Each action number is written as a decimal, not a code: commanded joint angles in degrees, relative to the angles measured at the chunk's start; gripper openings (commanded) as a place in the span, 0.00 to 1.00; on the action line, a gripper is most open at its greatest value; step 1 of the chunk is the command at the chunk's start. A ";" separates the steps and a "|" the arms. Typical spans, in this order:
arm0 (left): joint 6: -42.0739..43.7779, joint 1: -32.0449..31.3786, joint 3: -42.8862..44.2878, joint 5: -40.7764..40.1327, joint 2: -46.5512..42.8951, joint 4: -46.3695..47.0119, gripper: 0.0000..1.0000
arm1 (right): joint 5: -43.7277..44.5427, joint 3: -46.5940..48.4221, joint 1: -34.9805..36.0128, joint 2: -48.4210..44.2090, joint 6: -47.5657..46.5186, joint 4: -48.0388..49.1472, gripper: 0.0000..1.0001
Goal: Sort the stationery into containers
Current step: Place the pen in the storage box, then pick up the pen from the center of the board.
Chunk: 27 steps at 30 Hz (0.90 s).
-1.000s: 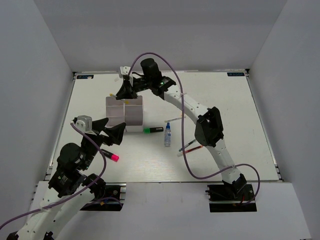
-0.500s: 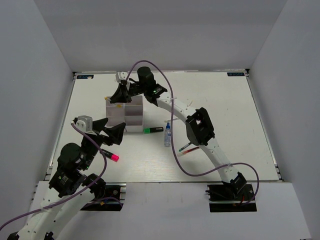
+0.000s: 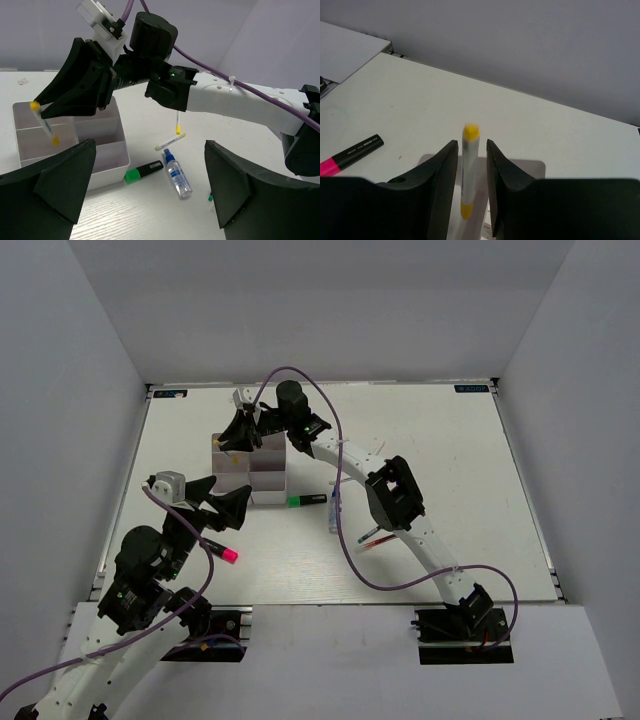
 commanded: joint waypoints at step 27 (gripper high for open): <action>6.78 -2.68 33.77 24.21 68.88 -3.07 0.48 | 34.42 -47.10 -24.53 -51.64 -0.20 -30.25 0.62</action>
